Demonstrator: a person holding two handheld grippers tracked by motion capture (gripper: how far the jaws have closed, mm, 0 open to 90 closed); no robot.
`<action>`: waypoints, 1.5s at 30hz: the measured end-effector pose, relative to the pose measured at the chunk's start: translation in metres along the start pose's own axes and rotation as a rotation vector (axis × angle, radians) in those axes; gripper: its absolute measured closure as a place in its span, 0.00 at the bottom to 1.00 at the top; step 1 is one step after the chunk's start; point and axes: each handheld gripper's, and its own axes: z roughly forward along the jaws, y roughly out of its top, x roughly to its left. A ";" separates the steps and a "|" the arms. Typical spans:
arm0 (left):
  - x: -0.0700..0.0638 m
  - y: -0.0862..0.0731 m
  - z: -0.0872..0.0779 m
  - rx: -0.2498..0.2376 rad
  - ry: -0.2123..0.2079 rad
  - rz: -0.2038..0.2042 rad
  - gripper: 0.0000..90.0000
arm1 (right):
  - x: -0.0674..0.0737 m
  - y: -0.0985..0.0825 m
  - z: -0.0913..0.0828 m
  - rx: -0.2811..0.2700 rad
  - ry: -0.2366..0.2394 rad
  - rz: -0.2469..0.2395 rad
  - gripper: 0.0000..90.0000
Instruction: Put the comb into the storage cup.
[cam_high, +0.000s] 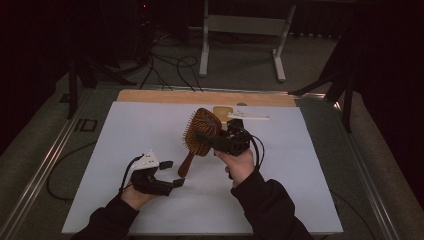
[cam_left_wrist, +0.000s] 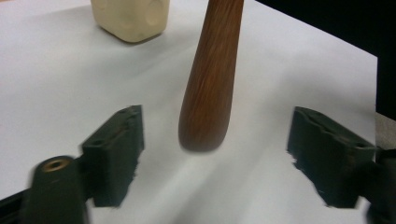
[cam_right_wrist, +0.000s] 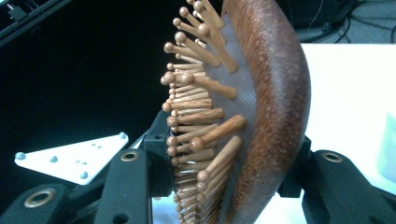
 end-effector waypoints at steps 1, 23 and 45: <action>0.000 0.000 0.000 0.004 0.000 0.001 0.20 | 0.000 0.003 -0.003 -0.008 -0.004 -0.003 0.58; 0.000 -0.004 -0.004 0.038 -0.030 0.057 0.00 | -0.004 0.048 -0.038 -0.097 -0.063 -0.077 0.58; 0.004 -0.018 -0.026 0.003 0.016 0.122 0.00 | -0.028 0.096 -0.065 -0.183 -0.165 -0.094 0.58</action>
